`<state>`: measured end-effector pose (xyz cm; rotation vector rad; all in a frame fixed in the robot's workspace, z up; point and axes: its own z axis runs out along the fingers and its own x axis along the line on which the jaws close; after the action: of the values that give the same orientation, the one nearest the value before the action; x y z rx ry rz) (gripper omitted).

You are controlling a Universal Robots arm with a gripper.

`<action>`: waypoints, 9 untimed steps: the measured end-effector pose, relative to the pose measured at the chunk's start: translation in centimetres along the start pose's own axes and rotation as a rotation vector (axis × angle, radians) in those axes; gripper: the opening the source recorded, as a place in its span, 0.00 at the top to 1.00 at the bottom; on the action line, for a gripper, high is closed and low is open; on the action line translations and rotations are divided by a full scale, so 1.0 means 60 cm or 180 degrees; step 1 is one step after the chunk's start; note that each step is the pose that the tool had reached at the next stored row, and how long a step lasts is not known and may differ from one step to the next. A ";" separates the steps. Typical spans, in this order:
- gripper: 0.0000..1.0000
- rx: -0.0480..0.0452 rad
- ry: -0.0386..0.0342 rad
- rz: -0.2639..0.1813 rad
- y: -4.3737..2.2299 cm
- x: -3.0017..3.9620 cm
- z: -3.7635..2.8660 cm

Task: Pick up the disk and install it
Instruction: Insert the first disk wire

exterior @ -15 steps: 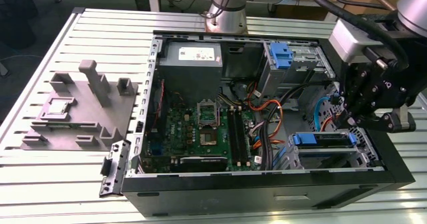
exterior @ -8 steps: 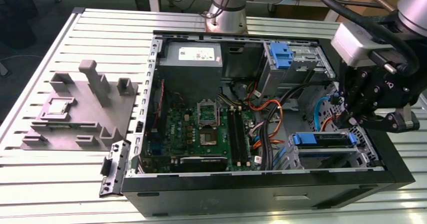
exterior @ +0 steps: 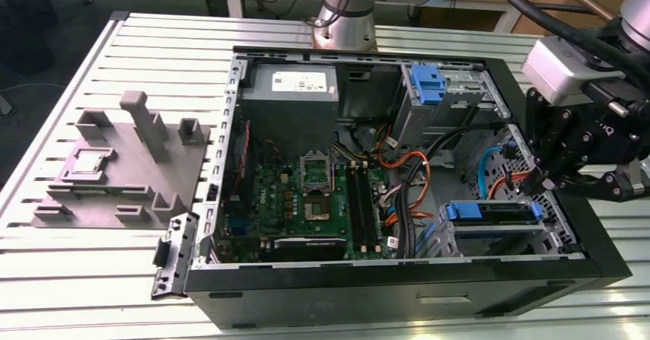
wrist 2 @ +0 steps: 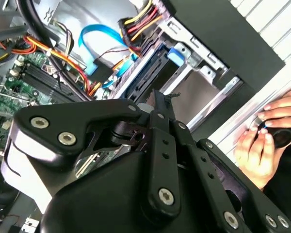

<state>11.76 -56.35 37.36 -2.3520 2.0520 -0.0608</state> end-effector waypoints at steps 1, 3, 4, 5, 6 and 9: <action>0.90 0.0000 0.0002 0.0000 -0.003 0.000 0.000; 0.90 -0.0001 0.0007 -0.0001 -0.009 -0.001 0.001; 0.90 -0.0002 0.0011 -0.0001 -0.012 -0.001 0.002; 0.90 -0.0004 0.0020 -0.0001 -0.014 -0.002 0.002; 0.90 -0.0005 0.0030 -0.0001 -0.017 -0.003 0.002; 0.90 -0.0012 0.0042 -0.0002 -0.024 -0.005 0.004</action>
<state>13.15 -55.85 37.20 -2.3608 2.0590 -0.0729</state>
